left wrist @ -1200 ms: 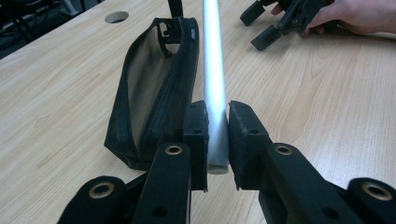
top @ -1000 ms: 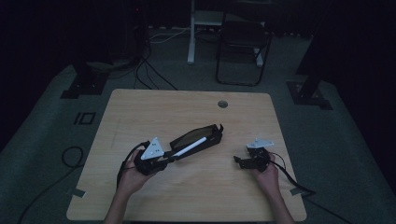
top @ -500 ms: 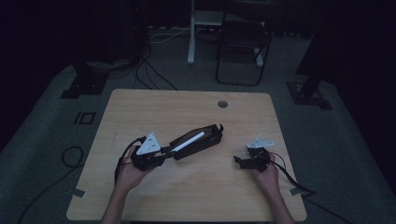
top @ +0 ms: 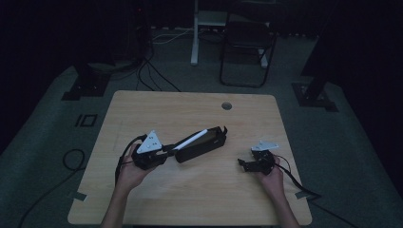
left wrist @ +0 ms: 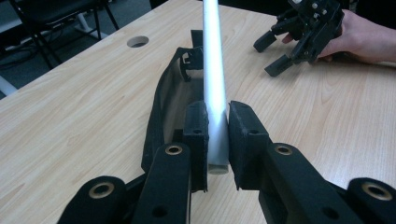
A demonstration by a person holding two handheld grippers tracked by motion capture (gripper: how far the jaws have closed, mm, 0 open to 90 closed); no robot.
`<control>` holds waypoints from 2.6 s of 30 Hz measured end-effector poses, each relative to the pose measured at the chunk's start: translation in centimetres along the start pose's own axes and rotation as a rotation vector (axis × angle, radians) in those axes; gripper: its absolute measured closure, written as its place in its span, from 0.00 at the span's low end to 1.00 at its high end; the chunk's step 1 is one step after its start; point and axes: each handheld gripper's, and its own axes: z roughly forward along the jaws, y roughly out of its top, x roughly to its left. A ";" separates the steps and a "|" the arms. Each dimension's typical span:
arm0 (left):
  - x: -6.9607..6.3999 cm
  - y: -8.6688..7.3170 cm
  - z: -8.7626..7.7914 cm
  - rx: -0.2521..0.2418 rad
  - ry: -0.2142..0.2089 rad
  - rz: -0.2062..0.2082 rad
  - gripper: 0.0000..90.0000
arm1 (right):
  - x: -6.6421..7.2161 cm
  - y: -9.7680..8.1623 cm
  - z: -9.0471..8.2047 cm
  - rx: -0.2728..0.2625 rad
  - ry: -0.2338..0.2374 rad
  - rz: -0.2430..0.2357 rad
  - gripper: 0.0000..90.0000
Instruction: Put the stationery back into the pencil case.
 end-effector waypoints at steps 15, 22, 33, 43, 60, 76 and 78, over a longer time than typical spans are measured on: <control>0.6 1.0 0.3 -0.008 0.000 0.007 0.87 | 0.0 0.0 0.0 0.000 0.000 0.000 0.21; 1.1 1.5 0.4 -0.012 -0.001 0.006 0.87 | 0.0 0.0 0.0 0.000 0.000 0.000 0.21; 1.8 1.7 1.0 0.001 -0.010 0.003 0.87 | 0.0 0.0 0.0 0.000 0.000 0.000 0.21; 2.6 1.8 1.5 0.004 -0.023 -0.001 0.87 | 0.0 0.0 0.0 0.000 0.000 0.000 0.21; 3.4 2.4 1.9 0.015 -0.028 -0.001 0.87 | 0.0 0.0 0.0 -0.001 0.000 -0.001 0.21; 4.0 2.4 2.9 0.013 -0.032 -0.023 0.87 | 0.0 0.0 0.0 -0.001 0.000 -0.001 0.21; 4.0 2.5 3.1 0.015 -0.033 -0.023 0.87 | 0.0 0.0 0.0 -0.002 -0.001 -0.001 0.21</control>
